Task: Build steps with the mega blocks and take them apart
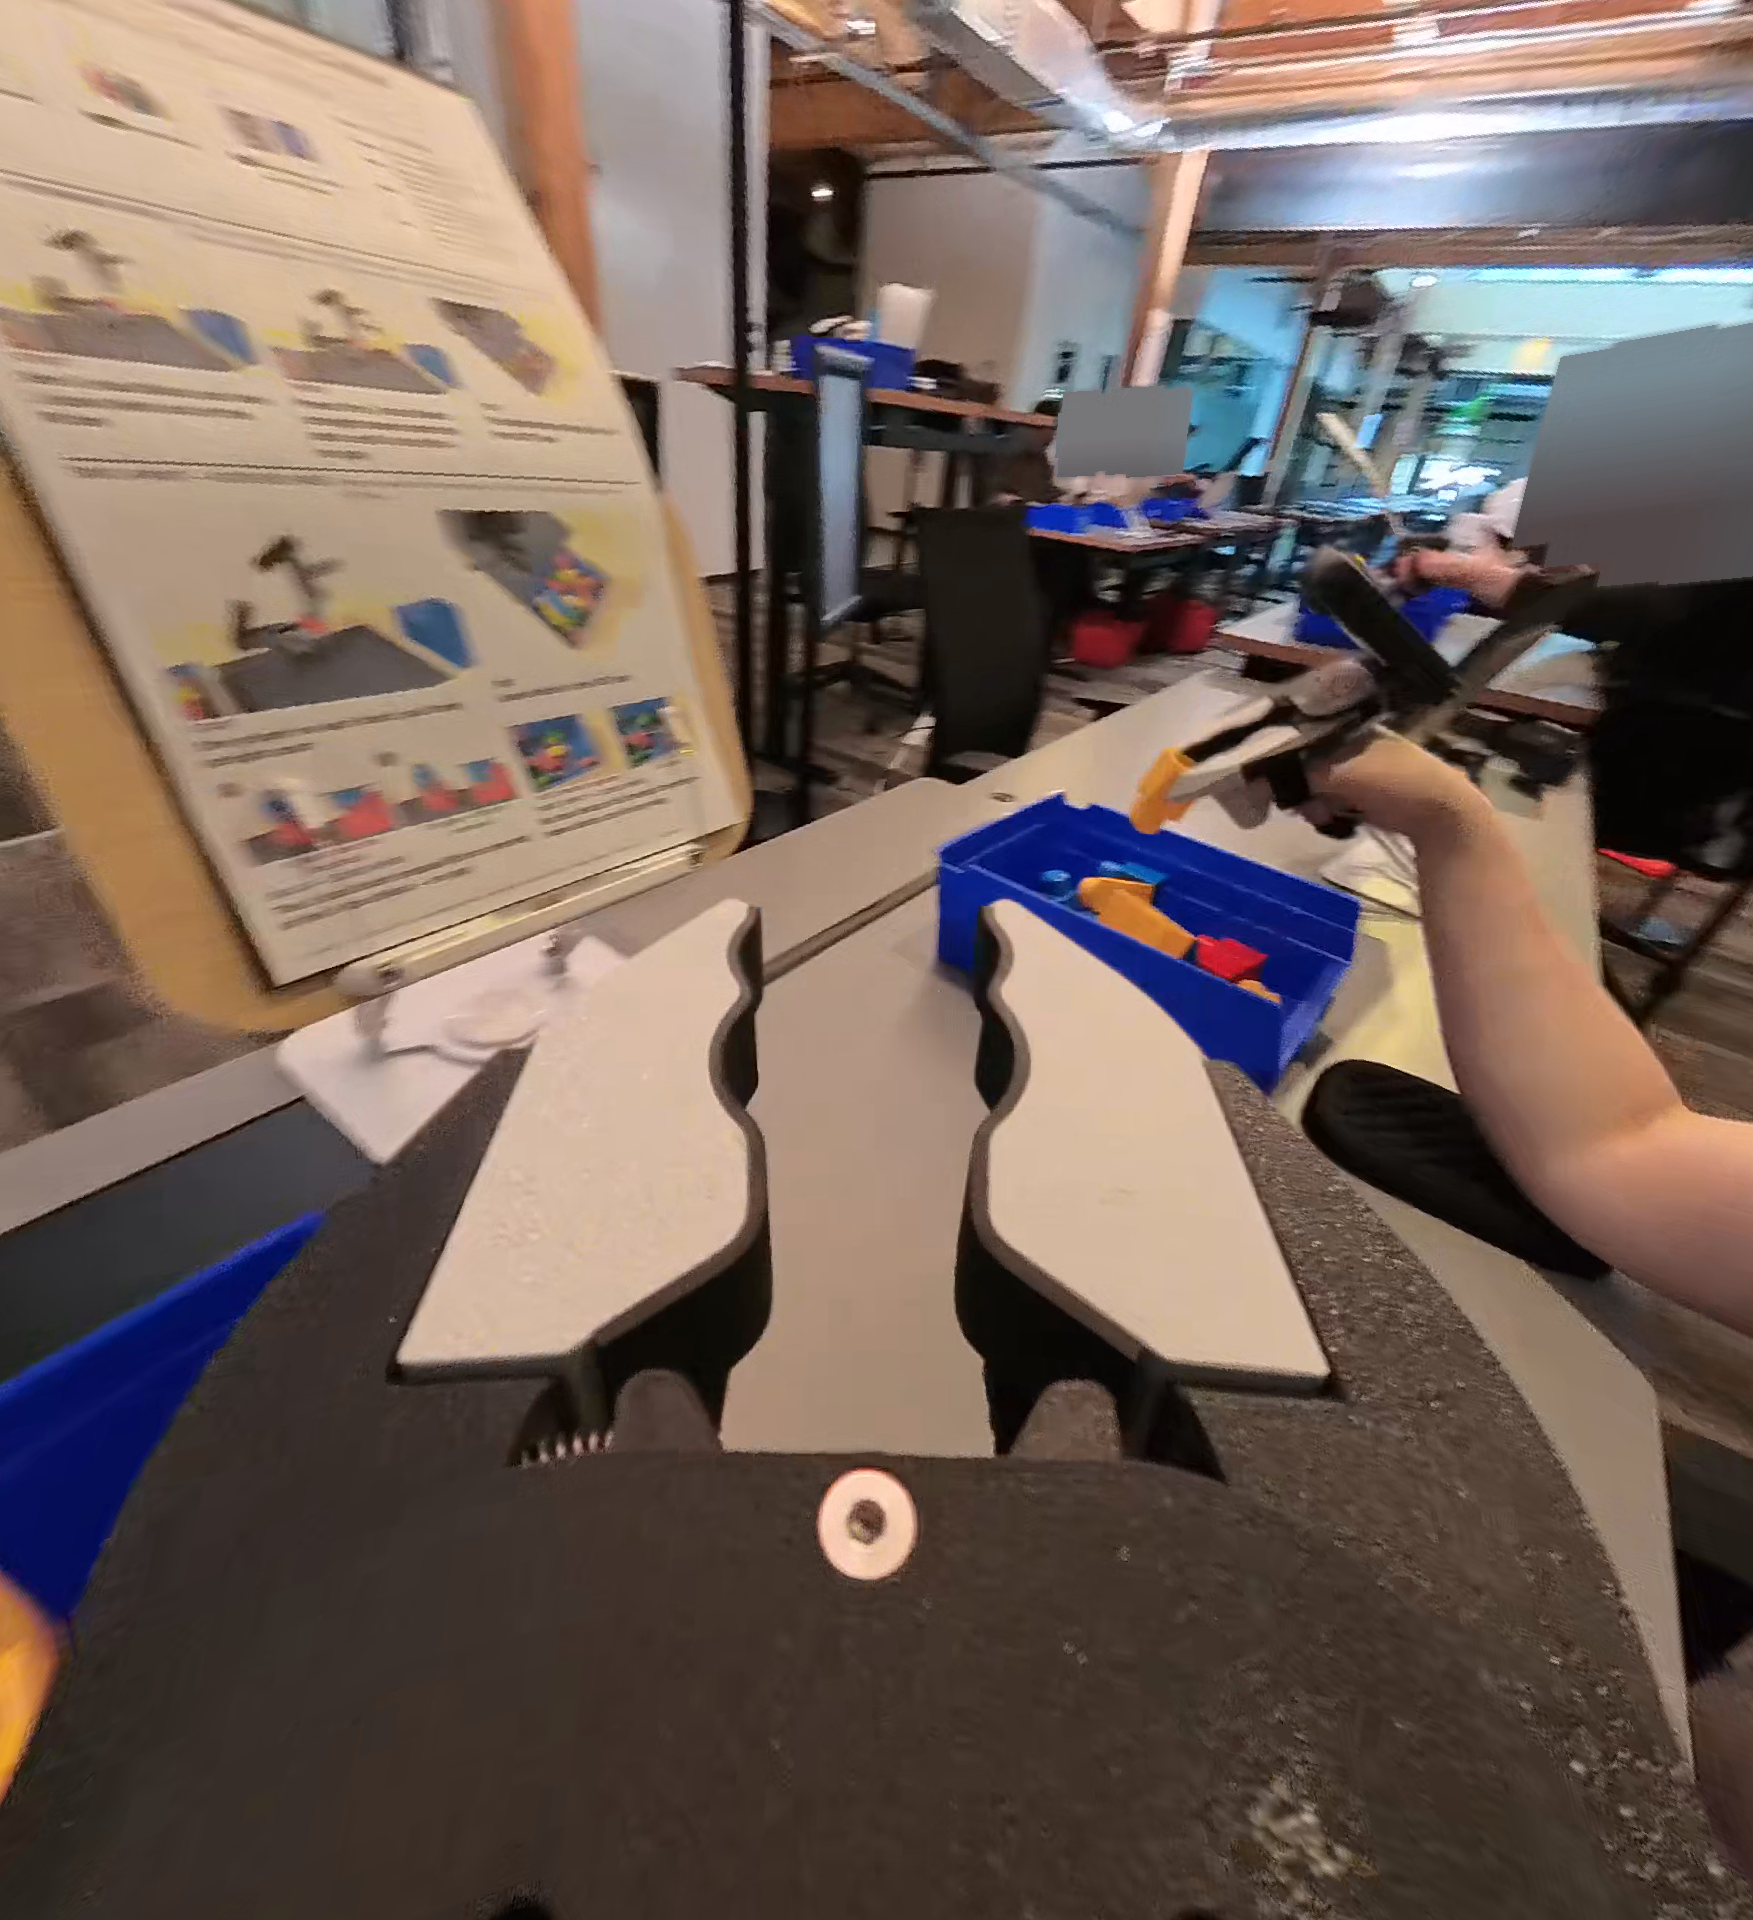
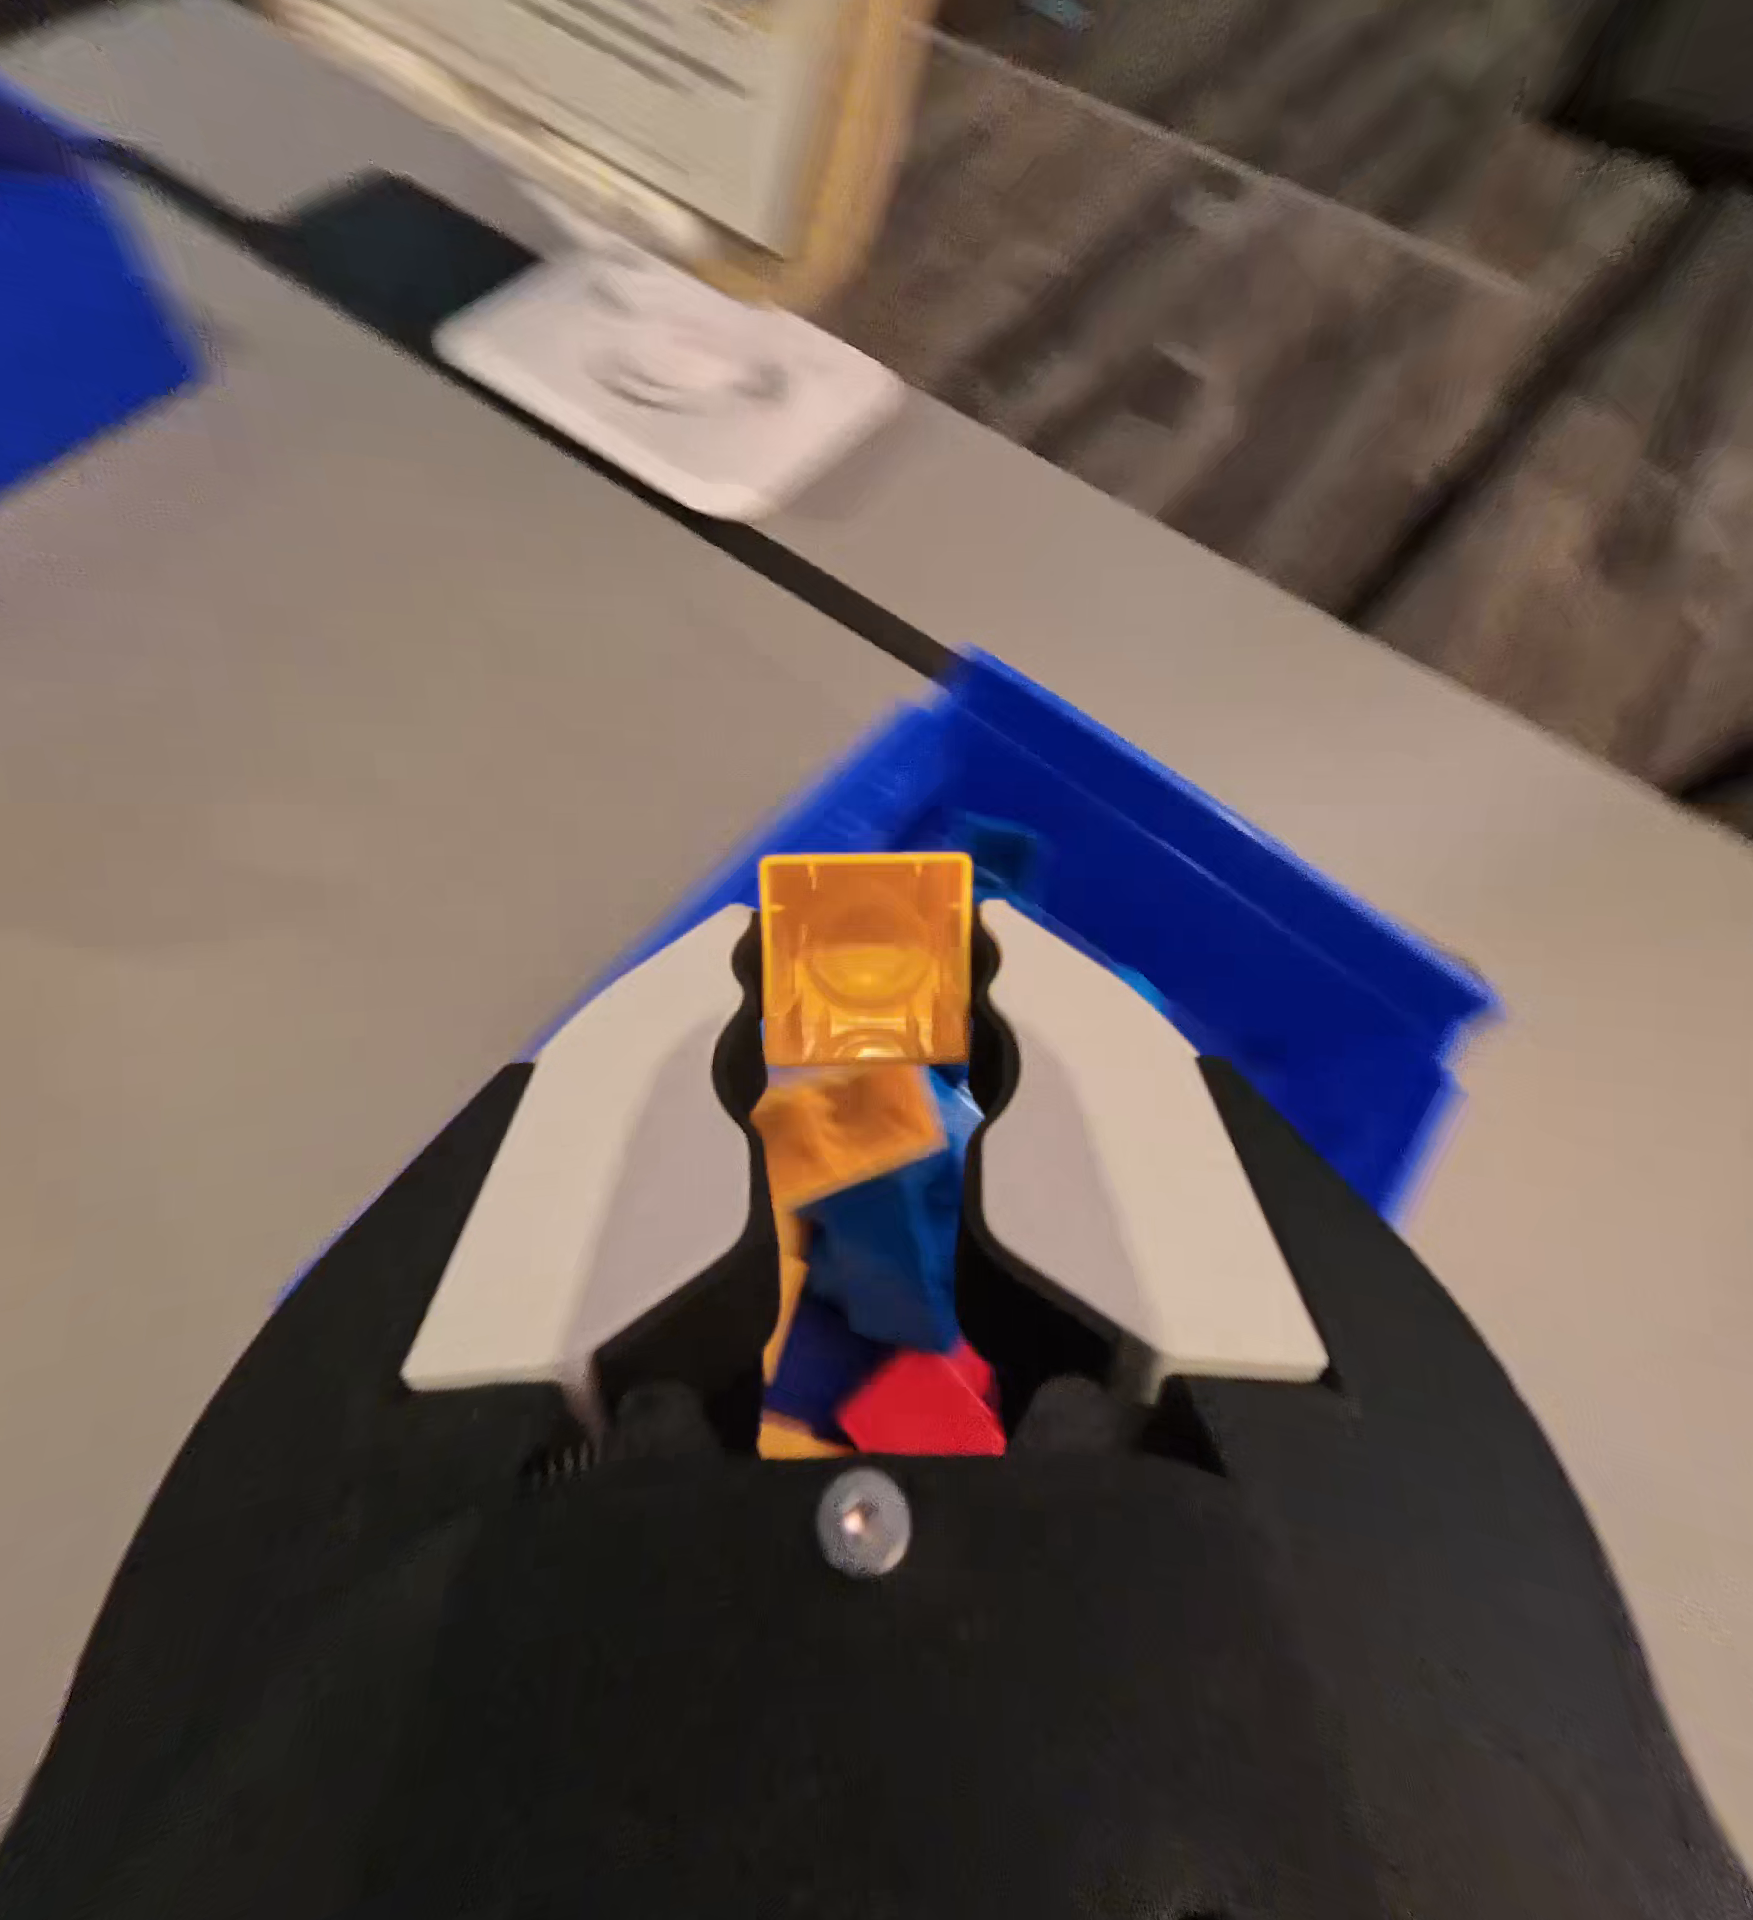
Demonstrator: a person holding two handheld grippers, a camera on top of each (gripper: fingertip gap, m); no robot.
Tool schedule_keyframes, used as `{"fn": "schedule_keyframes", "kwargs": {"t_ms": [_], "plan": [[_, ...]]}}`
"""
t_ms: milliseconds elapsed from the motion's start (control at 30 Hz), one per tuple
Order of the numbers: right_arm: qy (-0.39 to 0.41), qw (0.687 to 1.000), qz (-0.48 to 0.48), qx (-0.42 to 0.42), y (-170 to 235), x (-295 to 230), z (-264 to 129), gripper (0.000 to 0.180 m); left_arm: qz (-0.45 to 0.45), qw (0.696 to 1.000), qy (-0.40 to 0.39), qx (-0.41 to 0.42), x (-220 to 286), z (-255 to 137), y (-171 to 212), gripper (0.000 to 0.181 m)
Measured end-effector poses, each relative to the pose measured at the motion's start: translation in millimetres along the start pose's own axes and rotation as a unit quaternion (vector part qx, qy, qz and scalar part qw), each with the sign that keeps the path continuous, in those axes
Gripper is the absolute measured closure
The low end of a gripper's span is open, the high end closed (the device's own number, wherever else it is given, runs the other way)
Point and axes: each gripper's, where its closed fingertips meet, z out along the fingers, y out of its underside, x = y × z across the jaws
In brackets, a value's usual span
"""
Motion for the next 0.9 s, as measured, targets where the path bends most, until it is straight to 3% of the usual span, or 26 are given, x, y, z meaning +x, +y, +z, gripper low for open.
{"fn": "schedule_keyframes", "kwargs": {"t_ms": [200,333,467,700,800,900], "plan": [[0.021,0.989,0.094,-0.11,71.3,44.9,40.9,0.142,-0.019,0.998,-0.06,-0.012,-29.5,-30.7,-3.7,0.142],[0.016,0.986,0.096,-0.138,85.7,45.4,58.9,0.141,0.005,0.987,-0.128,-0.093,-53.2,-45.0,17.2,0.141],[0.035,0.99,0.079,-0.112,69.4,46.3,50.7,0.126,0.001,0.969,-0.188,-0.157,-80.3,-65.5,38.1,0.136],[0.069,0.997,0.02,0.001,-1.7,23.4,11.5,0.126,-0.03,0.923,-0.241,-0.298,-140.9,-94.6,106.8,0.141],[0.067,0.998,-0.004,-0.003,-9.5,10.0,14.2,0.127,-0.03,0.905,-0.251,-0.341,-162.8,-87.1,137.4,0.136],[0.075,0.996,-0.029,-0.031,-5.9,4.0,24.4,0.126,-0.007,0.86,-0.311,-0.405,-193.0,-91.3,167.2,0.131]]}}
